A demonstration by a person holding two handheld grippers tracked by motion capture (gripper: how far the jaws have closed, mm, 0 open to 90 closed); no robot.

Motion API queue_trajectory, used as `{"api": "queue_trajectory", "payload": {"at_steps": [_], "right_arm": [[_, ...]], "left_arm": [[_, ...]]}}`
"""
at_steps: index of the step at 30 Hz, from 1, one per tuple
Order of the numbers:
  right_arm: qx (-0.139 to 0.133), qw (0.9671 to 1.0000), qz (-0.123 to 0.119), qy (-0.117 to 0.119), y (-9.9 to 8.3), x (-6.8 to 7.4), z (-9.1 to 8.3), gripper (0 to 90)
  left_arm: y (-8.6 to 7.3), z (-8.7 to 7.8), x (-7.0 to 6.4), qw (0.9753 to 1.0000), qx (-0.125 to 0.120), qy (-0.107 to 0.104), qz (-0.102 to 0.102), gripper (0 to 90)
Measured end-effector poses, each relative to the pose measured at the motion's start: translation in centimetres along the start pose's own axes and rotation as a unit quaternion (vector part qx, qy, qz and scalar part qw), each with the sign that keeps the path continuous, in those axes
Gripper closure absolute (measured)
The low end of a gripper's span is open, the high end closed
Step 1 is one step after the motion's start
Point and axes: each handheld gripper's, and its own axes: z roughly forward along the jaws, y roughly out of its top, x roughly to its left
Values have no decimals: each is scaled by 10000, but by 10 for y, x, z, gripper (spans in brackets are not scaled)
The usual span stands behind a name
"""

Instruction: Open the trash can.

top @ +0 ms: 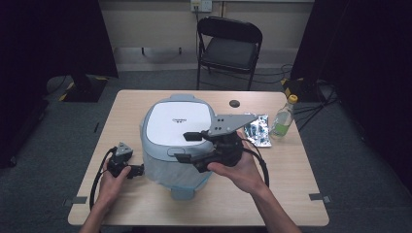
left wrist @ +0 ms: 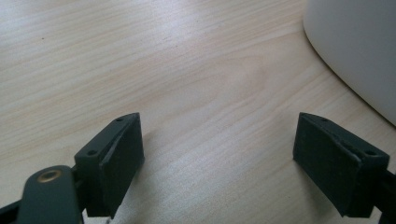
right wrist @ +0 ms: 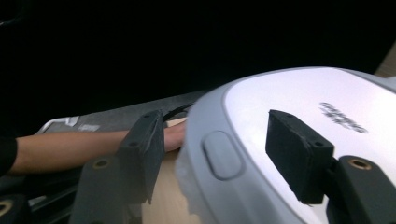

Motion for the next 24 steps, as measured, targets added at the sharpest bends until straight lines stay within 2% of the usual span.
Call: {"api": "queue_trajectory", "payload": {"at_steps": [3, 4, 11, 14, 24], "right_arm": [[117, 9999, -85, 88, 1, 5, 5, 387], [210, 9992, -62, 324, 1, 7, 9, 392], [392, 9987, -129, 287, -5, 7, 16, 398], [494, 9984, -225, 130, -5, 9, 19, 400], [593, 9978, -303, -29, -4, 15, 20, 405]], "left_arm": [[0, 0, 0, 10000, 1, -1, -1, 158], [0, 0, 0, 10000, 1, 0, 0, 158], [0, 0, 0, 10000, 1, 0, -2, 158], [0, 0, 0, 10000, 1, 0, 0, 158], [0, 0, 0, 10000, -1, 1, 2, 158]]}}
